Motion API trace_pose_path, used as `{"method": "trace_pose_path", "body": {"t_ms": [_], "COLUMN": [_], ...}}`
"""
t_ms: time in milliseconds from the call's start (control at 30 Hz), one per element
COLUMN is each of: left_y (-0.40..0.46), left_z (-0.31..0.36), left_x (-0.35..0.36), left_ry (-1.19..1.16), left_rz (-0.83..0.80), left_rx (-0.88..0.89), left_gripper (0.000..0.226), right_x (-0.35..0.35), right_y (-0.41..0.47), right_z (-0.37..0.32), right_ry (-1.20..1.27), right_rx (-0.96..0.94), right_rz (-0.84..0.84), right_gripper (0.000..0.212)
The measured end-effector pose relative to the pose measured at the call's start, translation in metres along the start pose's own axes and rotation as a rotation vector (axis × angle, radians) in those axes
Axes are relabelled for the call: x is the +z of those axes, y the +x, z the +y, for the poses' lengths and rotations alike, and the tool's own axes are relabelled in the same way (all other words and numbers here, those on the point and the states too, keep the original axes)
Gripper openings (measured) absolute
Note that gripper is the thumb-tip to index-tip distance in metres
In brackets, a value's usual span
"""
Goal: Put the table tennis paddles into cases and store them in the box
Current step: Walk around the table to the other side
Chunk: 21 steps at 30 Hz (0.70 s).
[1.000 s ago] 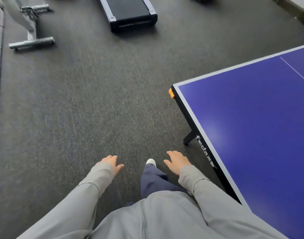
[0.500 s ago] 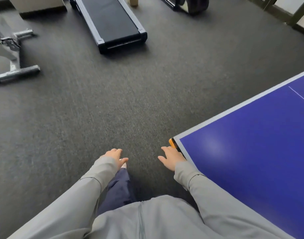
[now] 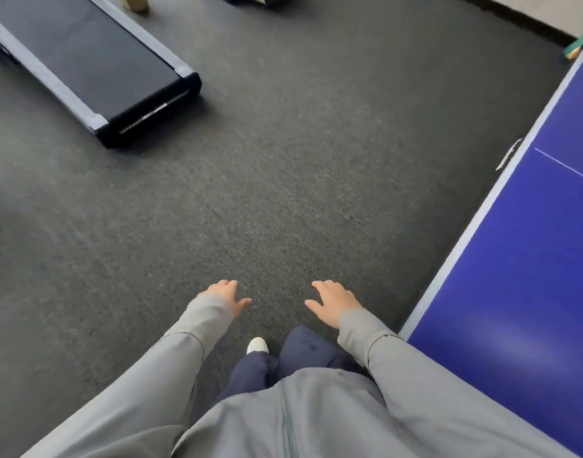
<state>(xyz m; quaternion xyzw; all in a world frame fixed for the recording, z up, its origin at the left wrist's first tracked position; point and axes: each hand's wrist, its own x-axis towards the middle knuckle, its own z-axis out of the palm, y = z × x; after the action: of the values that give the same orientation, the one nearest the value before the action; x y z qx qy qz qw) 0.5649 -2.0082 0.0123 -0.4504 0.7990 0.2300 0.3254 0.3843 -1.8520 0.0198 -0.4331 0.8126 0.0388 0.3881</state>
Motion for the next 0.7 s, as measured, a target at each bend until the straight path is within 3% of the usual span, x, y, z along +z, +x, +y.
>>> {"method": "trace_pose_path", "body": {"t_ms": [333,700], "left_y": [0.112,0.214], "left_z": [0.076,0.232], "left_x": [-0.096,-0.218], "left_ry": [0.196,0.431], "left_rz": [-0.042,-0.036], "left_rx": [0.227,0.432], "left_gripper": [0.069,0.066], "right_x": [-0.067,-0.174], "right_y": [0.088,0.142], "right_z": [0.034,0.119], "right_ry": [0.242,0.430], "right_rx": [0.245,0.447], "right_rz": [0.049,0.181], "right_gripper": [0.053,0.057]}}
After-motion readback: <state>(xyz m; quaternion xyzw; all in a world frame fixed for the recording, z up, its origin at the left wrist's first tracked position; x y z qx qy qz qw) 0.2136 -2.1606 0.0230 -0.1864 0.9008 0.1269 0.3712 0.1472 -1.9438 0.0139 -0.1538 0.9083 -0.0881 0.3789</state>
